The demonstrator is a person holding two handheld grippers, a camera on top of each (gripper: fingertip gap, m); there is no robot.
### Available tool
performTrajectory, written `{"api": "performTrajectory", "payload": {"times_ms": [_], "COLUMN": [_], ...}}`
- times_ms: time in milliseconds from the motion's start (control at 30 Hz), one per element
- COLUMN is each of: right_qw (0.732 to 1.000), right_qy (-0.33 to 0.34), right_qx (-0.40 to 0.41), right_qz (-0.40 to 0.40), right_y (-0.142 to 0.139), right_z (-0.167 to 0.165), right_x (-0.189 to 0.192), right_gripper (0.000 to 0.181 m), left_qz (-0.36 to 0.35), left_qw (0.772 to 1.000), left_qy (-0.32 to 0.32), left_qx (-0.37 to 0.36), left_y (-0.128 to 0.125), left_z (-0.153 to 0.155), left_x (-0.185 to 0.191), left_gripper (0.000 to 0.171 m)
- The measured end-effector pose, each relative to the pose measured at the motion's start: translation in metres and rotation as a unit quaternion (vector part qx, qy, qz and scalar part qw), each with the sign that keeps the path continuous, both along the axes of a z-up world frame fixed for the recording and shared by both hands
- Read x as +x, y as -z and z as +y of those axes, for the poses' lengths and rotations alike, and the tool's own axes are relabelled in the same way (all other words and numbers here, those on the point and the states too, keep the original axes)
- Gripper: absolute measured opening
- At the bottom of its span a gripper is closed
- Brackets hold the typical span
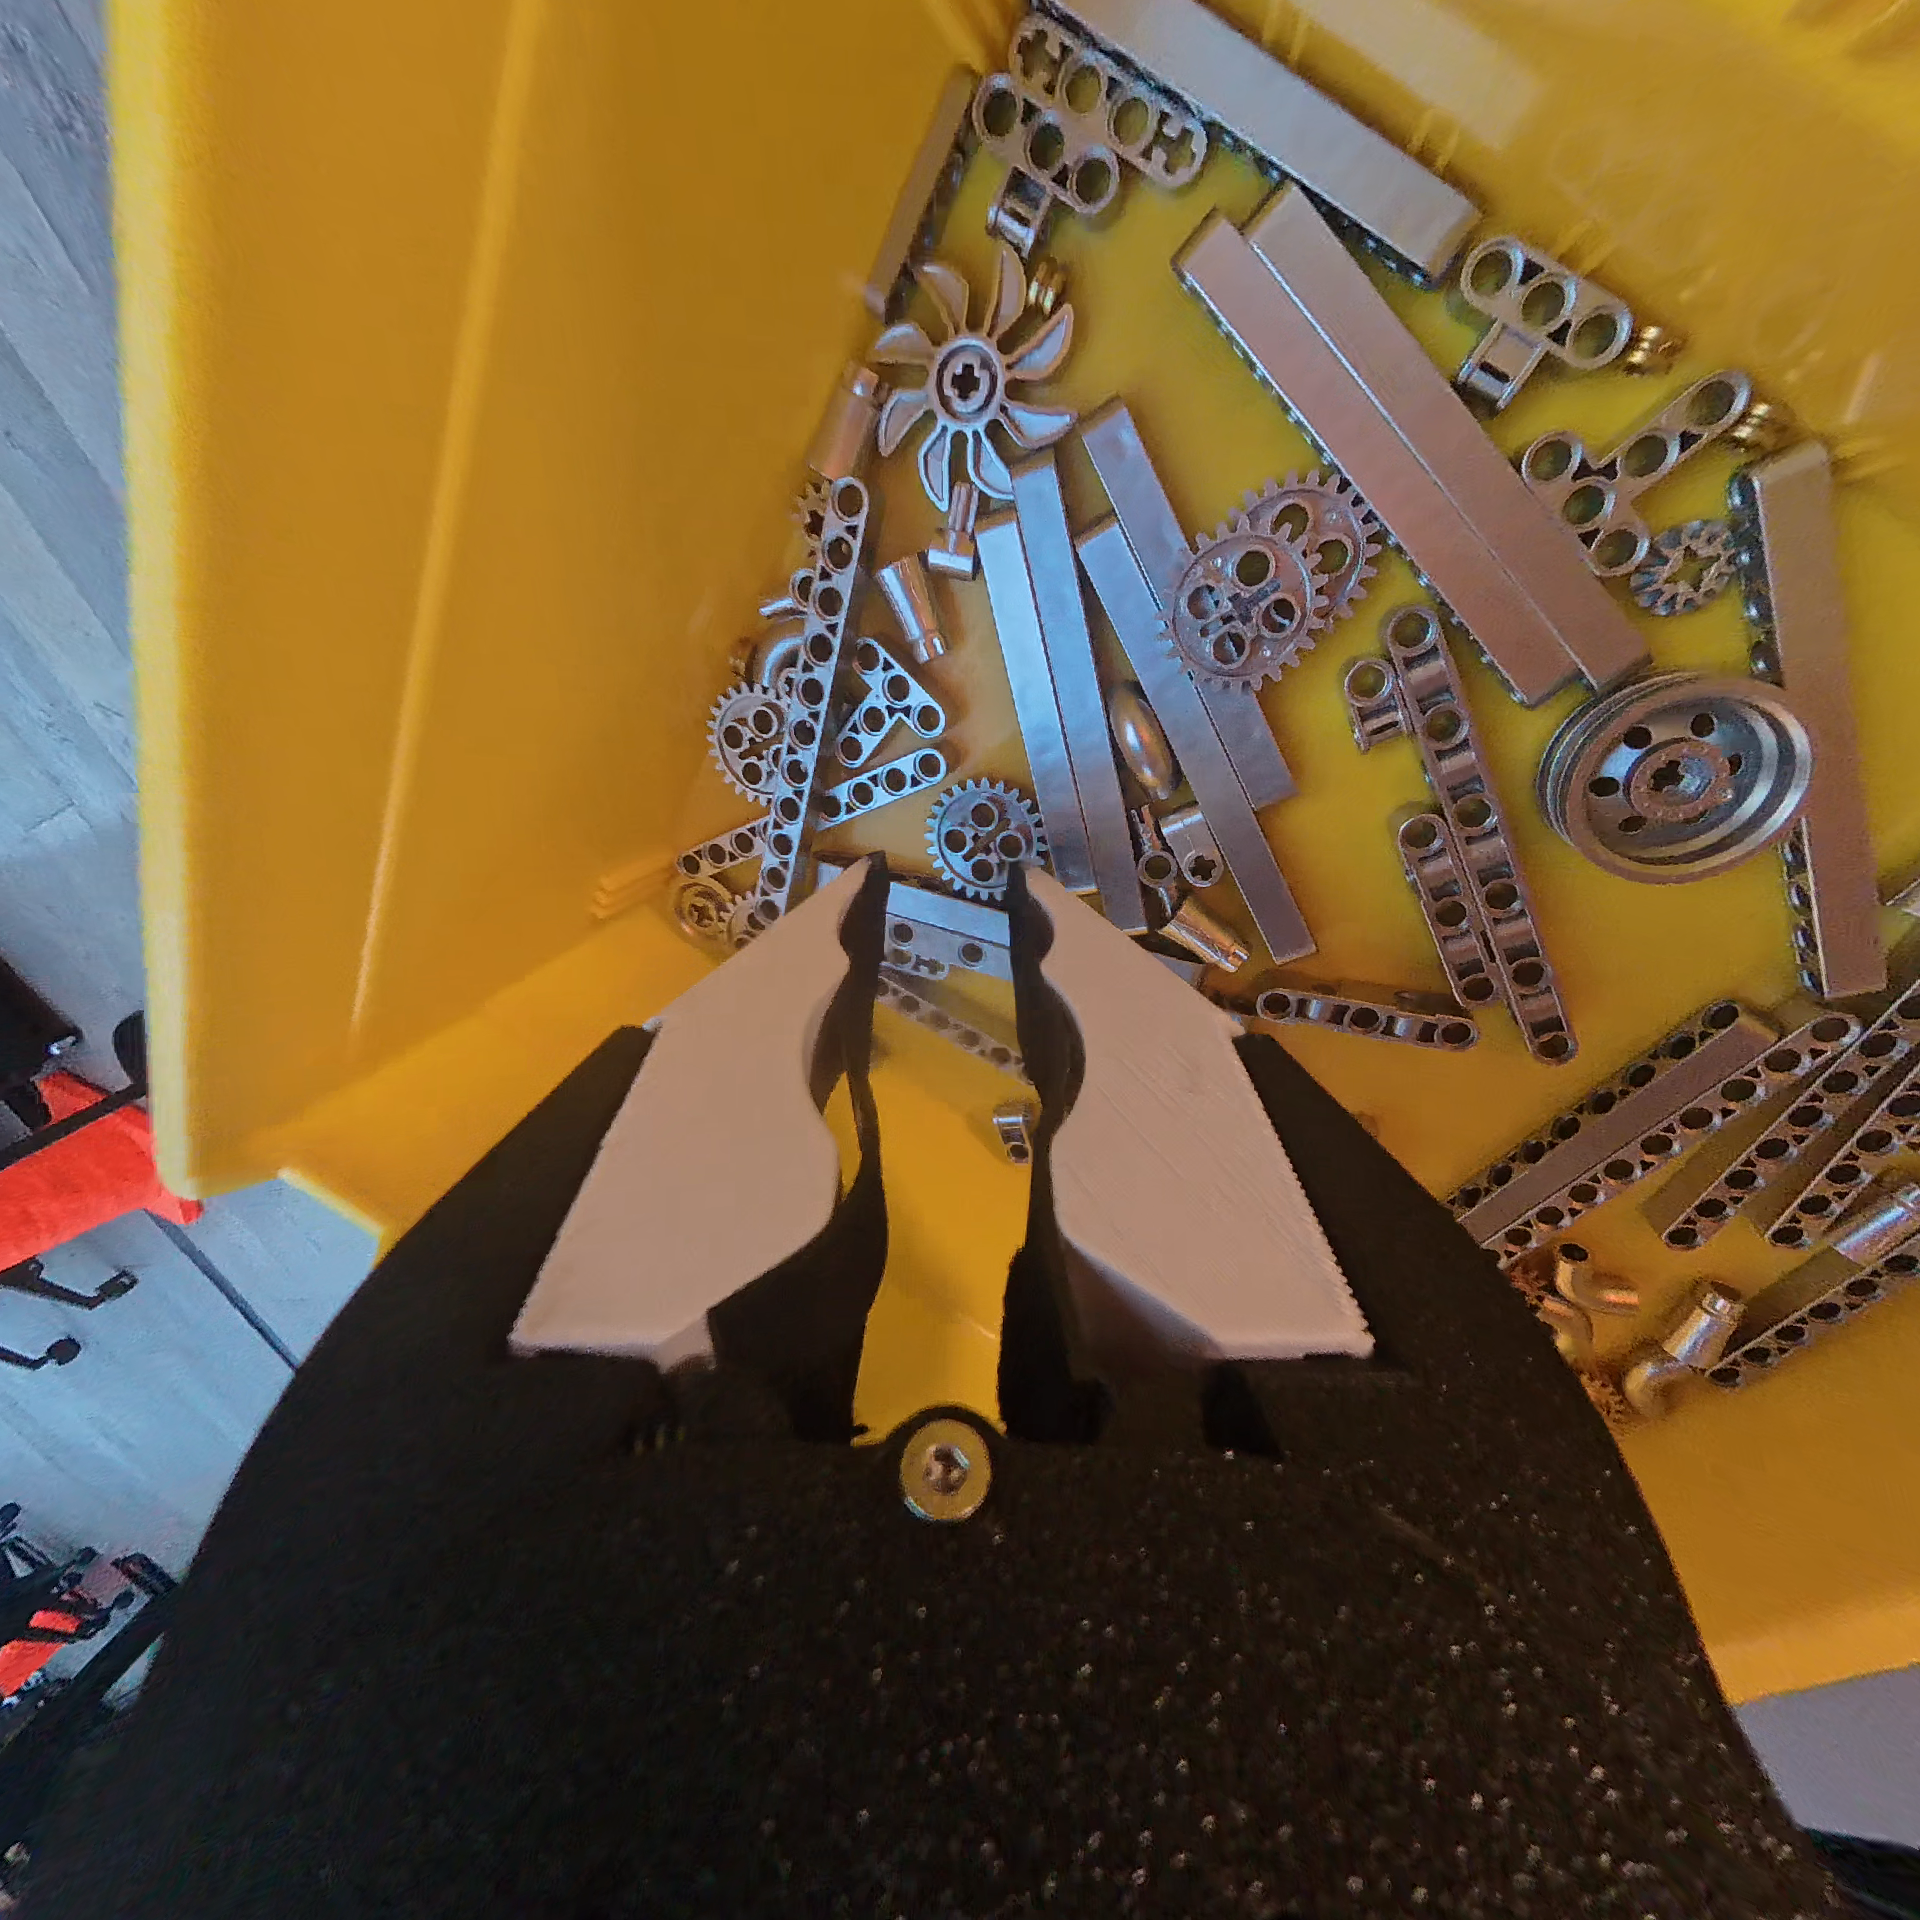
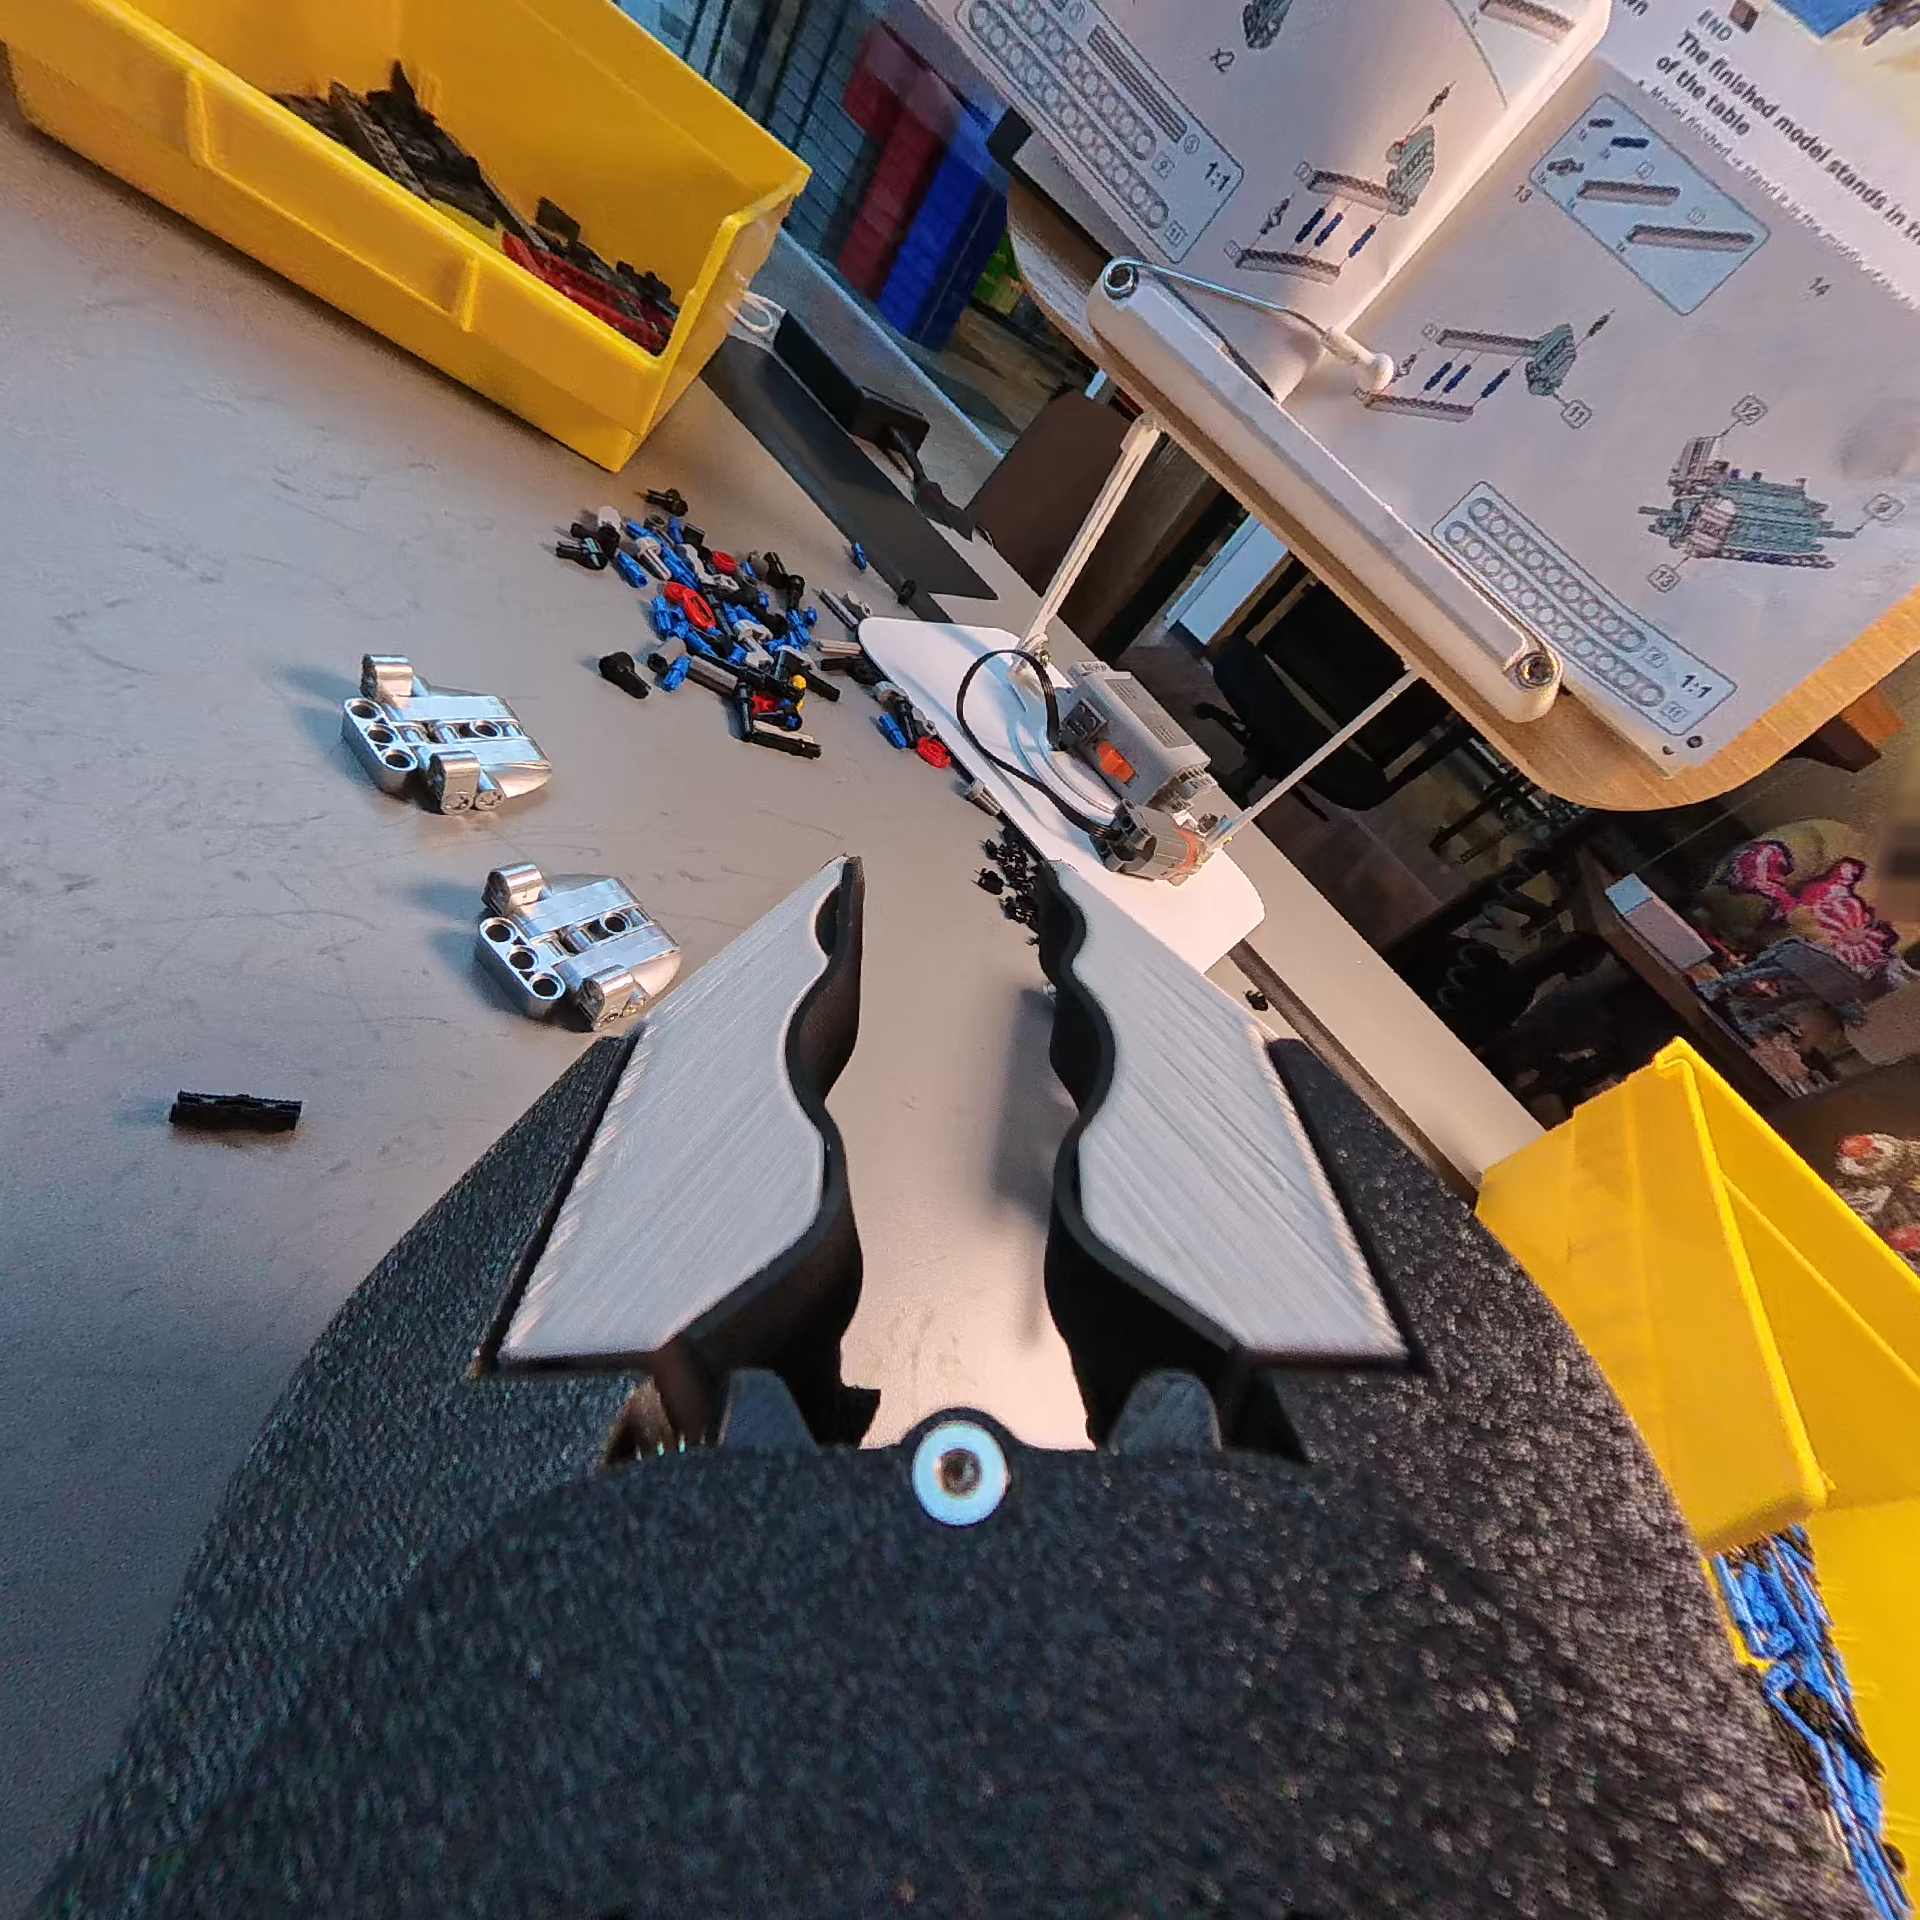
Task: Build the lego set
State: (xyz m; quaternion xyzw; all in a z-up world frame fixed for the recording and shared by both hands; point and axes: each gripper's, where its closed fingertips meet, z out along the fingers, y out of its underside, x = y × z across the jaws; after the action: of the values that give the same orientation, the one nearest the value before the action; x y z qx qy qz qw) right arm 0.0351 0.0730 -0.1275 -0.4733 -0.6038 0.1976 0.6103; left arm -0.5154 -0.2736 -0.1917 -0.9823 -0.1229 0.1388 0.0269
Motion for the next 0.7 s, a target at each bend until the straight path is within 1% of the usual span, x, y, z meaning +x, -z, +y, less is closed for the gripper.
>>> {"api": "performTrajectory", "payload": {"times_ms": [100, 400, 633, 700], "right_qw": [1.000, 1.000, 1.000, 1.000], "right_qy": [-0.001, -0.002, -0.004, -0.005], "right_qx": [0.002, 0.004, 0.005, 0.005], "right_qz": [-0.002, -0.005, -0.007, -0.006], "right_y": [0.001, 0.002, 0.002, 0.002], "right_z": [-0.001, -0.001, -0.002, -0.003], "right_x": [0.000, -0.001, -0.001, -0.001], "right_gripper": [0.032, 0.032, 0.032, 0.032], "left_qz": [-0.018, -0.073, -0.101, -0.113], "left_qw": [1.000, 0.997, 0.995, 0.993], "left_qy": [-0.003, -0.003, 0.014, 0.017], "left_qx": [0.002, 0.015, 0.009, 0.006], "left_y": [0.006, 0.008, 0.008, 0.008], "left_z": [0.001, 0.003, 0.001, -0.001], "left_x": [0.002, 0.013, 0.028, 0.033], "left_gripper": [0.021, 0.017, 0.020, 0.024]}}
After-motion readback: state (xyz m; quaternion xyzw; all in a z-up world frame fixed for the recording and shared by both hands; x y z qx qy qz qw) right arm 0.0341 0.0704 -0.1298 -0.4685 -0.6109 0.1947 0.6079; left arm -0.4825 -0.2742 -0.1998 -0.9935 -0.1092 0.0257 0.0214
